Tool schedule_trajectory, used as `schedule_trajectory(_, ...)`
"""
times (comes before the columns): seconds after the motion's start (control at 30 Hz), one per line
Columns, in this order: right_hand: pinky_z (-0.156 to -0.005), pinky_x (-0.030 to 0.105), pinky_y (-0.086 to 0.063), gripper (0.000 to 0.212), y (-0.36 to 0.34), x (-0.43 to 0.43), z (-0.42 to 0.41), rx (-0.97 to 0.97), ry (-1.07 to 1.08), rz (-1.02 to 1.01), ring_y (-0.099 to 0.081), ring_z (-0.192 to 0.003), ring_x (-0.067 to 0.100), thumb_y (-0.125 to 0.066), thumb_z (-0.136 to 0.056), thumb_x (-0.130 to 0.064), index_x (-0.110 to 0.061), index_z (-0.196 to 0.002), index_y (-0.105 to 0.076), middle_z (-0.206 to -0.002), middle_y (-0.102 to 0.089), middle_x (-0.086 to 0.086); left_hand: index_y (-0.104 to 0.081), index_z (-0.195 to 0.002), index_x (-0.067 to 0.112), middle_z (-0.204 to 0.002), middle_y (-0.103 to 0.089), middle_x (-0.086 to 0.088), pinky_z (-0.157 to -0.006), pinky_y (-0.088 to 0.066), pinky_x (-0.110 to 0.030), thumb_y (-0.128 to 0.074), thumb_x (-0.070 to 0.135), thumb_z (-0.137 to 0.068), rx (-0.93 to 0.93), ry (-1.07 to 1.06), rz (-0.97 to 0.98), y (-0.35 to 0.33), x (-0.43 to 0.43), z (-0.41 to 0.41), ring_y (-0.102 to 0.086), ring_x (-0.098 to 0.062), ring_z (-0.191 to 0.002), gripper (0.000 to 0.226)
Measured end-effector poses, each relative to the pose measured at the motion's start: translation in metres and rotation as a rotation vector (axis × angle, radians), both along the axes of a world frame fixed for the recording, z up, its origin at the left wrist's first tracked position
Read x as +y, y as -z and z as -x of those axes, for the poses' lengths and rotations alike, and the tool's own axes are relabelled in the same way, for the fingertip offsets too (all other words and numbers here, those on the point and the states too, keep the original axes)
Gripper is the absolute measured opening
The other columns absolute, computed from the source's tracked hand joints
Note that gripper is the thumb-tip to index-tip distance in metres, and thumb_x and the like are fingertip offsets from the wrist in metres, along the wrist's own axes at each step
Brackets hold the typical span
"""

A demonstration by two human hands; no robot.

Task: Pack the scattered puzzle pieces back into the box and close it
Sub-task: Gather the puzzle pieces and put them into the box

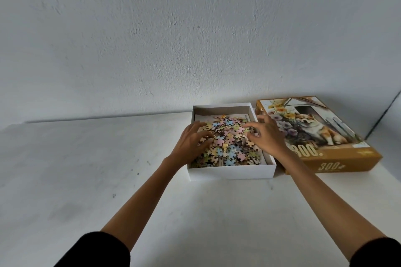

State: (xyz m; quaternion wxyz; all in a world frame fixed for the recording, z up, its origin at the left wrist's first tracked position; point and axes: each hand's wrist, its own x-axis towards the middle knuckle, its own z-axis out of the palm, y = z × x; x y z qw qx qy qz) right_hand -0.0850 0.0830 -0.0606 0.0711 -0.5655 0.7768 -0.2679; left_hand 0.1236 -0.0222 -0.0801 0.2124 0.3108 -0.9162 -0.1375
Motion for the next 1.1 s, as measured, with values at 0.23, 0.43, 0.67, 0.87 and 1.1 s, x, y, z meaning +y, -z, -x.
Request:
schedule_trajectory(0.23, -0.102, 0.036, -0.035, 0.037, -0.002, -0.003, -0.011, -0.45, -0.082, -0.022, -0.042, -0.129, 0.027, -0.06, -0.085, -0.011, -0.006, -0.122, -0.055, -0.136, -0.049, 0.013, -0.055, -0.123, 0.019, -0.151, -0.017, -0.015, -0.111, -0.023, -0.036, -0.053, 0.029, -0.09, 0.173, -0.215, -0.438, -0.006, 0.009, 0.005, -0.021, -0.03, -0.14, 0.035)
schedule_trajectory(0.43, -0.108, 0.039, -0.028, 0.038, -0.008, -0.008, -0.033, -0.5, -0.039, -0.001, -0.042, -0.13, 0.026, -0.062, -0.083, -0.013, -0.007, -0.12, -0.057, -0.136, -0.051, 0.011, -0.056, -0.124, 0.018, -0.137, -0.037, -0.014, -0.096, -0.034, -0.03, -0.055, 0.033, -0.089, 0.256, -0.27, -0.515, -0.022, 0.005, -0.012, -0.039, -0.028, -0.127, 0.038)
schedule_trajectory(0.67, -0.106, 0.034, -0.028, 0.036, -0.038, -0.019, -0.111, -0.511, -0.076, 0.114, -0.042, -0.129, 0.024, -0.062, -0.083, -0.011, -0.011, -0.119, -0.058, -0.135, -0.052, 0.009, -0.058, -0.118, 0.022, -0.134, -0.04, -0.011, -0.092, -0.033, -0.028, -0.054, 0.03, -0.089, 0.321, -0.274, -0.444, -0.046, 0.001, -0.094, -0.041, -0.025, -0.123, 0.03)
schedule_trajectory(0.87, -0.106, 0.034, -0.027, 0.036, -0.035, -0.019, -0.202, -0.529, -0.127, 0.118, -0.04, -0.131, 0.025, -0.063, -0.083, -0.012, -0.015, -0.119, -0.058, -0.137, -0.049, 0.009, -0.06, -0.112, 0.021, -0.133, -0.042, -0.009, -0.093, -0.034, -0.029, -0.054, 0.029, -0.09, 0.332, -0.282, -0.397, -0.052, 0.009, -0.188, -0.043, -0.02, -0.117, 0.024)
schedule_trajectory(1.1, -0.098, 0.024, -0.027, 0.037, -0.007, -0.014, -0.284, -0.53, -0.126, 0.1, -0.045, -0.127, 0.022, -0.063, -0.082, -0.011, -0.014, -0.119, -0.058, -0.133, -0.054, 0.008, -0.058, -0.104, 0.036, -0.138, -0.041, -0.011, -0.106, -0.038, -0.05, -0.056, 0.031, -0.088, 0.31, -0.293, -0.412, -0.02, 0.007, -0.272, -0.042, -0.025, -0.126, 0.016)
